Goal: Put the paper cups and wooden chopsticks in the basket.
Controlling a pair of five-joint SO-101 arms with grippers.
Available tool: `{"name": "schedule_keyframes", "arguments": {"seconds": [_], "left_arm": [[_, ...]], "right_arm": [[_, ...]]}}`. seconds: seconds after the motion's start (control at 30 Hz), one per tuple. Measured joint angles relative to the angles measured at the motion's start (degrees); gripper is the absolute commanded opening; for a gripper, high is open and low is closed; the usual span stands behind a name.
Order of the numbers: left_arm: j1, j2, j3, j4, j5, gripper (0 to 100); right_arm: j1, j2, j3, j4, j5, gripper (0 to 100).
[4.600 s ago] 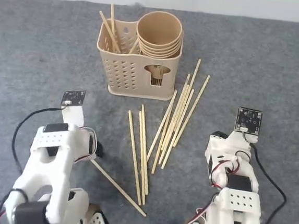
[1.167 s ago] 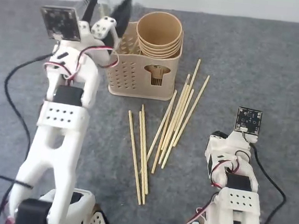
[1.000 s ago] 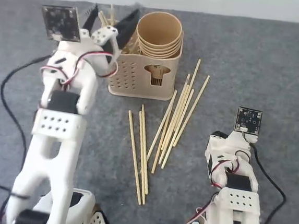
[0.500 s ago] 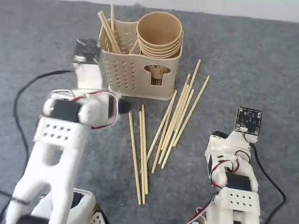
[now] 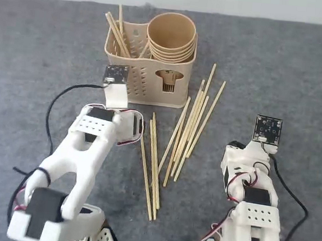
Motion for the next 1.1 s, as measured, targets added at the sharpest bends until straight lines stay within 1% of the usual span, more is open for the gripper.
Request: {"name": "schedule_keyframes", "arguments": {"seconds": [0.13, 0.43, 0.67, 0.73, 0.83, 0.9, 1.1], "left_arm": [[0.9, 2.9, 0.0, -2.7, 0.4, 17], [1.4, 6.1, -0.1, -3.3, 0.7, 17], [5.3, 6.3, -0.1, -3.4, 0.6, 17], [6.1, 6.3, -0.1, -3.4, 0.6, 13], [6.3, 6.3, -0.1, -3.4, 0.8, 0], [6.3, 6.3, -0.1, -3.4, 0.8, 2], [6.4, 6.3, -0.1, -2.5, 0.8, 1]], "right_arm": [[0.0, 0.0, 0.0, 0.0, 0.0, 0.8], [0.0, 0.0, 0.0, 0.0, 0.0, 0.8], [0.0, 0.0, 0.0, 0.0, 0.0, 0.8], [0.0, 0.0, 0.0, 0.0, 0.0, 0.8], [0.0, 0.0, 0.0, 0.0, 0.0, 0.8], [0.0, 0.0, 0.0, 0.0, 0.0, 0.8], [0.0, 0.0, 0.0, 0.0, 0.0, 0.8]]}}
